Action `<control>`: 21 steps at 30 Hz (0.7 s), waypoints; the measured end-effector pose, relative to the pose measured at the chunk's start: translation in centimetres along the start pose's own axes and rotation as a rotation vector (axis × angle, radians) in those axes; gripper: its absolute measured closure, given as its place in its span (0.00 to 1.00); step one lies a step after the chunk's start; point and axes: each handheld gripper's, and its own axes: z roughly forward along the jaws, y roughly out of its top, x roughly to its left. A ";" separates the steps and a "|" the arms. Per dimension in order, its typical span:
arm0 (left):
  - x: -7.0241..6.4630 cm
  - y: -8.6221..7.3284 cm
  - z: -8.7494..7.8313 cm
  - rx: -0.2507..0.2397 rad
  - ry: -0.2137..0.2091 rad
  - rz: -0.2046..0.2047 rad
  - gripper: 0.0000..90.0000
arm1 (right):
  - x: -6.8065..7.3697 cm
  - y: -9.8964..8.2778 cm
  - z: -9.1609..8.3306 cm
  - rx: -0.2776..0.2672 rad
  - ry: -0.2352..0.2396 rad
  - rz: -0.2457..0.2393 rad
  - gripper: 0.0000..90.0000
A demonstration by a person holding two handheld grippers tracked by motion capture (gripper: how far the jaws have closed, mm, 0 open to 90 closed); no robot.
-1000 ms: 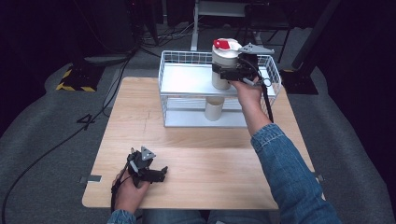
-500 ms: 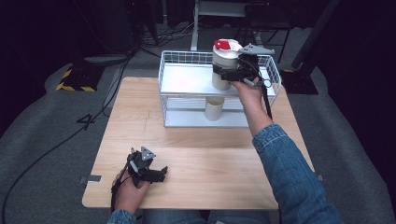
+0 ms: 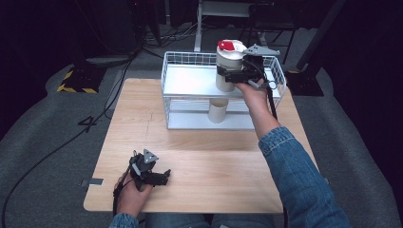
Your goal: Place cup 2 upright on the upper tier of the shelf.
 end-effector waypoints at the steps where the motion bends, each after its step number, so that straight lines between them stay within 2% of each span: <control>1: 0.0 0.0 0.0 0.001 0.001 0.001 0.01 | 0.1 0.0 -0.2 0.002 -0.007 0.002 0.04; 9: 0.0 0.0 -0.1 0.003 0.001 0.002 0.01 | 0.2 -0.1 -1.9 0.021 -0.021 -0.019 0.04; 13: 0.1 -0.1 -0.2 0.004 0.006 -0.003 0.01 | 0.0 -0.6 -3.1 0.033 -0.015 -0.008 0.04; 19: 0.2 -0.2 -0.3 0.003 0.020 -0.019 0.01 | -0.1 -1.3 -5.1 0.036 0.006 -0.038 0.04; 21: 0.4 -0.4 -0.4 0.001 0.024 -0.024 0.01 | -0.1 -1.4 -5.9 0.026 0.019 -0.029 0.04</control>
